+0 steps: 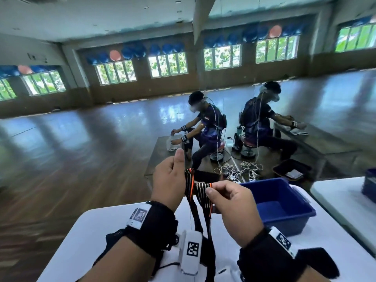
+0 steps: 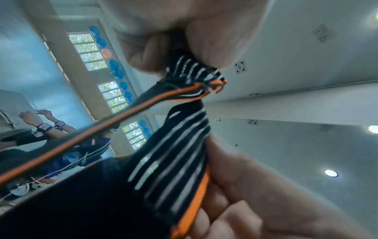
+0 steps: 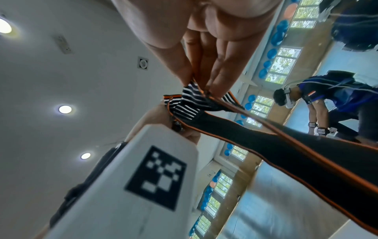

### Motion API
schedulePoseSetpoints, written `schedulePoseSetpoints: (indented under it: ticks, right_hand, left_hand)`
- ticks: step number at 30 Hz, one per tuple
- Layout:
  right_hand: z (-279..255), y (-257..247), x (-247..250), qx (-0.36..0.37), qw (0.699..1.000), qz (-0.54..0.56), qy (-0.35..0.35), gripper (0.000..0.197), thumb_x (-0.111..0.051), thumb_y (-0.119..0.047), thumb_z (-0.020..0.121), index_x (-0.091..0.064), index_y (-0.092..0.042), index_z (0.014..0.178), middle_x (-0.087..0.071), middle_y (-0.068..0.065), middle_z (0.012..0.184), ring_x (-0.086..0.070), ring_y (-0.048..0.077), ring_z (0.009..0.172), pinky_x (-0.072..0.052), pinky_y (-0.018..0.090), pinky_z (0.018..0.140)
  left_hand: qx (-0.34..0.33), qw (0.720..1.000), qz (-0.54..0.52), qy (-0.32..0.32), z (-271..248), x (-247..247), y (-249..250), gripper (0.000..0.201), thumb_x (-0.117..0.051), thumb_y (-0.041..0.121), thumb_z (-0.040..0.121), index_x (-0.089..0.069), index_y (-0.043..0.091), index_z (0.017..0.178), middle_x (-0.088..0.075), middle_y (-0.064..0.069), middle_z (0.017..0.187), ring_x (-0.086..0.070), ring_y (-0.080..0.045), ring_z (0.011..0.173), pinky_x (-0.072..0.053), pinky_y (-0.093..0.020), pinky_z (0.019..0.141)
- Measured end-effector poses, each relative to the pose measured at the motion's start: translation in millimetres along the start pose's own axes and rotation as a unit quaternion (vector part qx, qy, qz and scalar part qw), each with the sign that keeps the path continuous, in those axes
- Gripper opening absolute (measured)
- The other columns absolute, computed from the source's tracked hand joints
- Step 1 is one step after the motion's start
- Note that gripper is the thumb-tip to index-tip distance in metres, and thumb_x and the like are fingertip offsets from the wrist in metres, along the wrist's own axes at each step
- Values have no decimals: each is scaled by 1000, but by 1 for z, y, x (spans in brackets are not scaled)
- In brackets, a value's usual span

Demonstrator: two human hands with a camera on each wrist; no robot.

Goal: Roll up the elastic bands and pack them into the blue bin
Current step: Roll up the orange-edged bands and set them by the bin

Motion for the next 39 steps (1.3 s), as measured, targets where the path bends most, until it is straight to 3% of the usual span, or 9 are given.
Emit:
schedulePoseSetpoints:
  ticks: [6,8,12,15,19,25,31,36,39]
  right_hand:
    - [-2,-4,22,-13,1000,13,16,9,-69,1,88,-73,-7,88,-75,13,78,-74,29,76,-63,47,67]
    - [-2,-7,25,-9,999,17,25,8,-70,1,88,-72,-6,87,-75,14,78,-74,31,77,-63,48,68]
    - [-1,-8,30,-12,998,39,51,7,-70,3,86,-71,-4,88,-75,18,82,-73,38,81,-62,54,70]
    - [0,-7,31,-13,997,51,56,8,-71,4,86,-71,-3,90,-75,20,84,-73,40,84,-60,59,75]
    - [2,-10,33,-6,996,59,65,9,-70,5,86,-71,-4,87,-74,21,84,-72,43,85,-60,56,77]
    - [5,-13,34,5,991,105,83,10,-64,10,88,-70,3,90,-74,21,84,-73,35,80,-62,49,74]
    - [11,-14,29,35,993,90,70,13,-67,6,88,-74,-4,90,-75,19,89,-72,41,89,-57,58,86]
    - [12,-23,23,69,997,16,41,19,-69,2,88,-76,-15,93,-76,6,92,-72,23,90,-58,46,89]
    - [11,-23,22,89,992,-88,27,25,-69,-5,88,-75,-26,102,-68,-4,99,-67,6,90,-55,28,86]
  left_hand:
    - [-18,998,-46,-42,-8,-34,17,51,-40,55,103,-41,30,58,-31,2,53,-34,-18,52,-29,-42,51]
    - [-30,997,-38,-57,-11,-43,17,49,-39,61,101,-48,24,69,-32,-3,57,-34,-18,54,-31,-45,50]
    - [-55,996,-21,-63,-15,-49,18,57,-41,53,101,-37,10,64,-35,-1,58,-34,-15,54,-30,-36,51]
    - [-63,994,-15,-87,-18,-52,17,60,-43,59,99,-48,10,66,-45,2,56,-42,-14,52,-38,-41,51]
    - [-23,986,-71,-147,-28,-52,18,47,-50,58,95,-70,19,78,-62,4,61,-57,-13,55,-53,-42,55]
    - [-116,974,-12,-193,-46,-42,13,20,-62,48,87,-67,45,106,-67,9,100,-68,-11,90,-56,-30,78]
    - [-90,963,-3,-255,-61,-40,-1,89,-82,26,80,-32,51,149,-68,15,116,-68,-6,103,-55,-22,88]
    - [-104,978,-32,-175,-59,-35,-2,77,-59,-1,92,-47,66,127,-75,9,92,-69,-3,81,-53,-18,76]
    - [-78,985,-40,-146,-57,-35,-12,53,-55,11,96,-51,42,139,-77,6,99,-71,-8,94,-57,-29,87]
Point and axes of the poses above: each hand's wrist, its own z-axis towards the middle knuckle, its own x-axis out of the back of the hand, y = z × x, the point moved 5 cm from there along z, towards the middle knuckle
